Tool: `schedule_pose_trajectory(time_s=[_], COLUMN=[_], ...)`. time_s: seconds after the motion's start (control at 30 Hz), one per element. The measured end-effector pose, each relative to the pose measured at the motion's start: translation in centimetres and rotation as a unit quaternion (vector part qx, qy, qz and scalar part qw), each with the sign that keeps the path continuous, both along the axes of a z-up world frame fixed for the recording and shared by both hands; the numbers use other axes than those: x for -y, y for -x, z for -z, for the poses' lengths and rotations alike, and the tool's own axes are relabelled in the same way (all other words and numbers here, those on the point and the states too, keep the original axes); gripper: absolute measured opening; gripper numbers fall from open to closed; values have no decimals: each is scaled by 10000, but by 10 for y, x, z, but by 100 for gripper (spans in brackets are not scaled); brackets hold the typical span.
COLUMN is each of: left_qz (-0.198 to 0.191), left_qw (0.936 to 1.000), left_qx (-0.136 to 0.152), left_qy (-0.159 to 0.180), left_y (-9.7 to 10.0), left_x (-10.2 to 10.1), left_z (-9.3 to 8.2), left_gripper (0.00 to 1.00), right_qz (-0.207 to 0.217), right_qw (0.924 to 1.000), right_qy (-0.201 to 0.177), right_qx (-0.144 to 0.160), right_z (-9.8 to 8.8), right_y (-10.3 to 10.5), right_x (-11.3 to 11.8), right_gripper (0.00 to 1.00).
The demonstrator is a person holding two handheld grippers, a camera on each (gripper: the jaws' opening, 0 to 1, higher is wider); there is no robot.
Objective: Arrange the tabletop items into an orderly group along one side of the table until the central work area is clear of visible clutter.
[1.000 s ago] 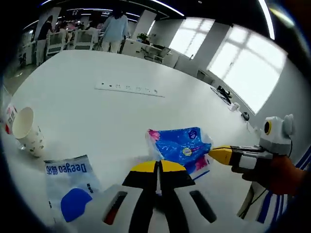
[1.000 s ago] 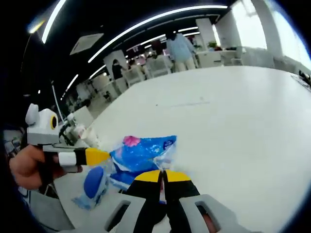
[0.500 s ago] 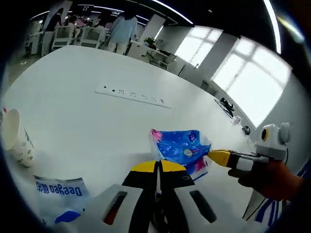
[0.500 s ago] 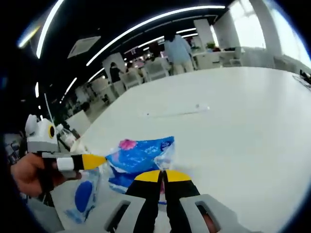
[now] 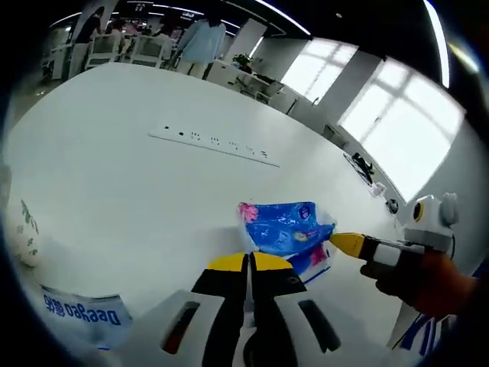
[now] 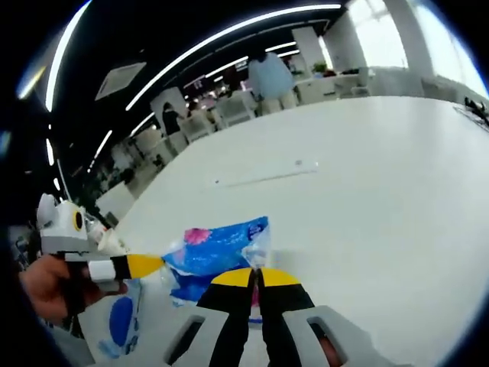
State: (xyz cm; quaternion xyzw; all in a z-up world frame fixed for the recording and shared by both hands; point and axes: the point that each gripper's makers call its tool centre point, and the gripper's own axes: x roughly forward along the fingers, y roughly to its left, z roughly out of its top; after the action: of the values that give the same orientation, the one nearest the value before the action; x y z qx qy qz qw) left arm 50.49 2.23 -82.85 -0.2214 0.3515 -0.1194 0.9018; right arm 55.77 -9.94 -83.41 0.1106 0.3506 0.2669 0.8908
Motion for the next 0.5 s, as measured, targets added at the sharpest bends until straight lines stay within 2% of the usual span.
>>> schedule_pose_trajectory(time_s=[0.2,0.5], left_qz=[147,290], left_qw=[9997,9991], left_qx=[-200,-298], left_qy=[-84,-9], left_y=[0,-1], left_x=[4,19], left_z=[13,18], left_gripper=[0,0], right_qz=[-47,109], right_qw=[9999,9996], right_qy=[62,102], right_qx=[-87,-251], right_z=[2,26], right_y=[6,5], right_x=[0,20], right_gripper=[0,0])
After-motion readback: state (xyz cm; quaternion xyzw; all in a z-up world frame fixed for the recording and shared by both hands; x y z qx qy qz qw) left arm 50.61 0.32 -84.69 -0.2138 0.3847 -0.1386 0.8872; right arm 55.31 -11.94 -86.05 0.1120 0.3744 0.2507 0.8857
